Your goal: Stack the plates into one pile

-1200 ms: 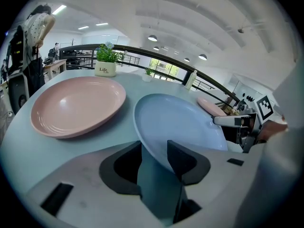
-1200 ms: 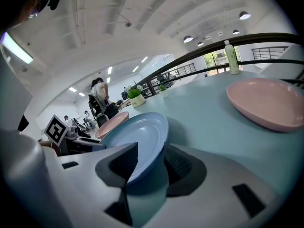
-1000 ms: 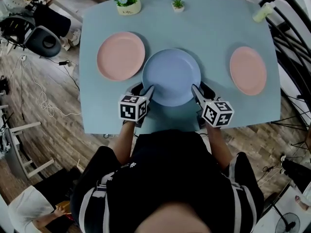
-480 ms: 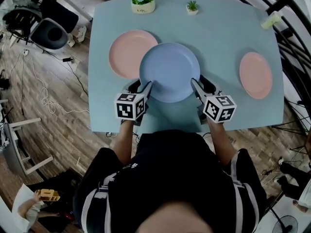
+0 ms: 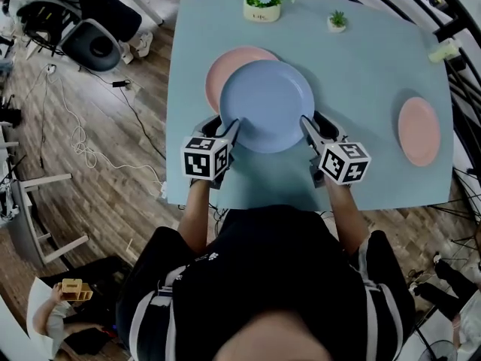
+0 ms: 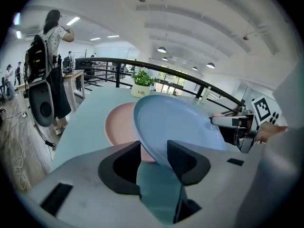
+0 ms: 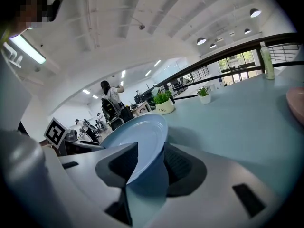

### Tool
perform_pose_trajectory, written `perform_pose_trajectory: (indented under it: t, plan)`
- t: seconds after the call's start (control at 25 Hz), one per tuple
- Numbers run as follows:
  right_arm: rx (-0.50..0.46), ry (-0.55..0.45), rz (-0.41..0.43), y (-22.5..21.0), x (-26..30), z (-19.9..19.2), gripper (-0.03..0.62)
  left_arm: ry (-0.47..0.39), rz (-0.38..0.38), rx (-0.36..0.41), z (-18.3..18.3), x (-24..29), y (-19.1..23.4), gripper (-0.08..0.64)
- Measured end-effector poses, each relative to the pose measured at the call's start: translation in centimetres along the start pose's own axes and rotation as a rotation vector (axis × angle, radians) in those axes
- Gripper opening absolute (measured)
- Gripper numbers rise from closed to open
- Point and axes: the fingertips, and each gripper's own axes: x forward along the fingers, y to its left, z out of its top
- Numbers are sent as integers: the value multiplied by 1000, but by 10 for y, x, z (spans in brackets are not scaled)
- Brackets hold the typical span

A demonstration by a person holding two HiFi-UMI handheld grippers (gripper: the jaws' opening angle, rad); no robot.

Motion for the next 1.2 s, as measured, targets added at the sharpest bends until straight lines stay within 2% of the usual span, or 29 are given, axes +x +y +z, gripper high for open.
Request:
perform_pose_trajectory:
  t: [0.24,0.52,0.72,0.92,1.2]
  plan:
    - [-8,0,-15,23,34,7,170,12,-4,14,5,-1,41,163]
    - [-5,13,-53,31,63,3,170,29,-19,23,8,10,73,163]
    - [16,21,-88,31,77,-3,170,38,-23,45,11,21,88,163]
    - [21,38,-117,22,85,-7,170,49,-11,39,17,35,92,164]
    - [18,54,-138,15,91,-12,170,64,19,73,16,46,97,168]
